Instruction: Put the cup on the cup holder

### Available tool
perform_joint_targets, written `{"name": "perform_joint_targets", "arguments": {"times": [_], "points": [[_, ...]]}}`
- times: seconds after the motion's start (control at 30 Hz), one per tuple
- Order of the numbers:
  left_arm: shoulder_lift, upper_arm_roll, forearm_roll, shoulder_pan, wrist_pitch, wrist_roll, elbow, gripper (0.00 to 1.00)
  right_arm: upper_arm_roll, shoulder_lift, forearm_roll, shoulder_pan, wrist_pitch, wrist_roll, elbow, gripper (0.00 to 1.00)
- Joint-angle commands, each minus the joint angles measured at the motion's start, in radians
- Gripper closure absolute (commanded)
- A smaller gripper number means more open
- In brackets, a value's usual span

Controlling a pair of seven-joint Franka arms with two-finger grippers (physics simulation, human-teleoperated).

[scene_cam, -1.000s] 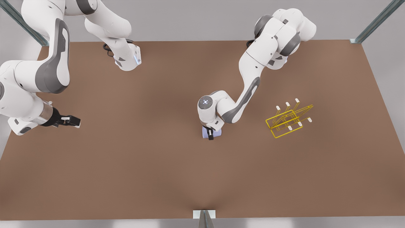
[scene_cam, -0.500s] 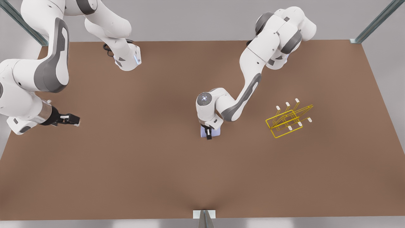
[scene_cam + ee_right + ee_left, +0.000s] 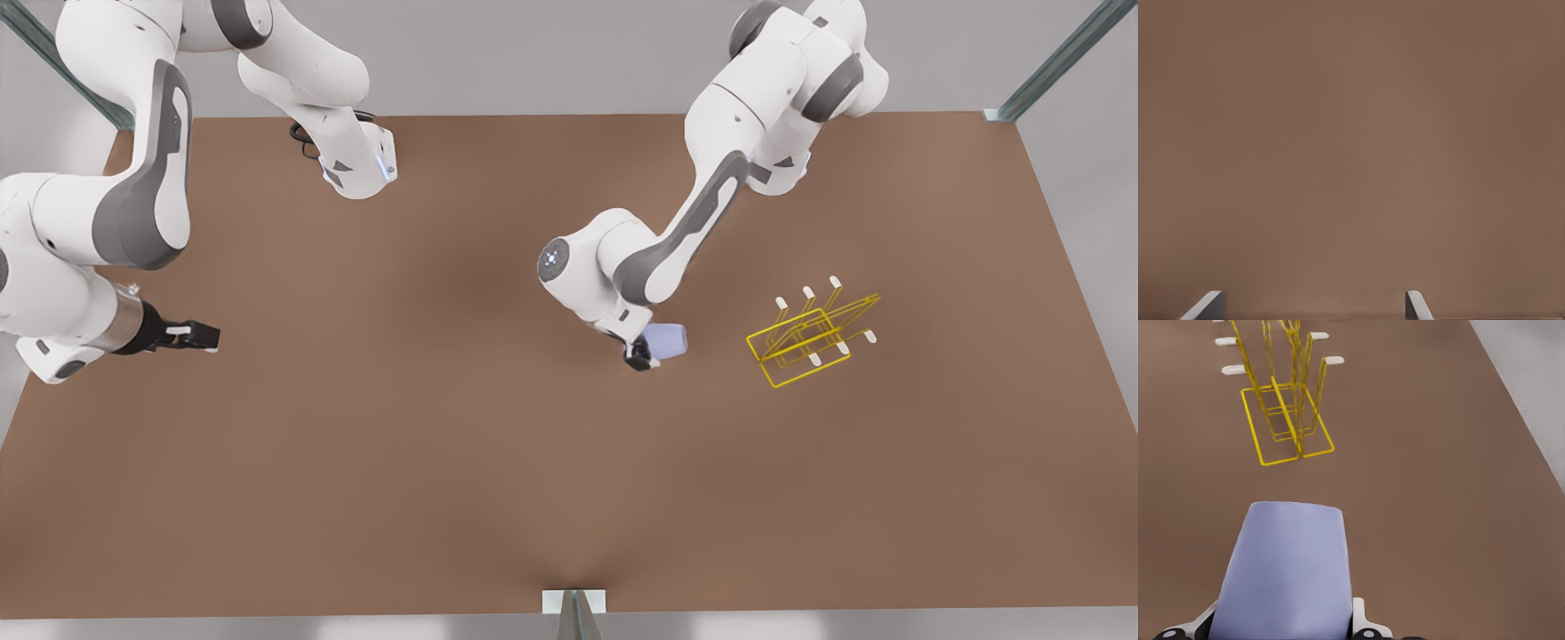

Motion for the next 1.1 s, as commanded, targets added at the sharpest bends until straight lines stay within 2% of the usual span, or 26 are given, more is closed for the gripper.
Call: {"name": "perform_joint_targets", "arguments": {"times": [0.0,0.23,0.3,0.37,0.43,0.53,0.67,0.73,0.83,1.07], "points": [[-0.009,-0.001,0.132,-0.023,-0.35,0.06,0.0,0.18,0.001,0.001,-0.038,-0.001,-0.006,-0.014,-0.001,0.0],[0.034,-0.002,0.338,-0.147,-0.63,0.057,-0.061,0.18,0.004,0.001,-0.033,0.007,0.005,-0.006,-0.001,0.0],[0.03,-0.004,0.41,-0.225,-0.683,0.052,-0.161,0.18,0.004,0.003,-0.031,0.008,0.005,-0.006,0.001,0.0],[0.024,-0.005,0.445,-0.257,-0.641,0.061,-0.184,0.18,0.004,0.001,-0.033,0.008,0.005,-0.008,0.002,0.0],[-0.058,-0.004,0.504,-0.248,-0.6,0.055,-0.362,0.18,0.004,0.003,-0.033,0.008,0.005,-0.008,0.001,0.0],[-0.073,0.002,0.559,-0.196,-0.569,0.046,-0.388,0.18,0.004,0.02,-0.036,0.007,0.025,-0.005,0.002,0.0],[-0.254,0.002,0.652,-0.067,-0.299,0.02,-0.646,0.18,0.005,0.02,-0.036,0.008,0.115,-0.011,0.002,0.0],[-0.255,-0.011,0.652,-0.089,-0.264,0.009,-0.675,0.18,0.005,0.021,-0.033,0.008,0.184,-0.008,0.002,0.0],[-0.269,-0.021,0.649,-0.161,-0.196,-0.017,-0.725,0.18,0.007,0.021,-0.028,0.008,0.183,-0.012,0.002,0.0],[-0.294,-0.011,0.729,-0.084,-0.057,-0.049,-0.807,0.17,0.008,0.021,-0.028,0.008,0.174,-0.012,-0.002,0.0]]}}
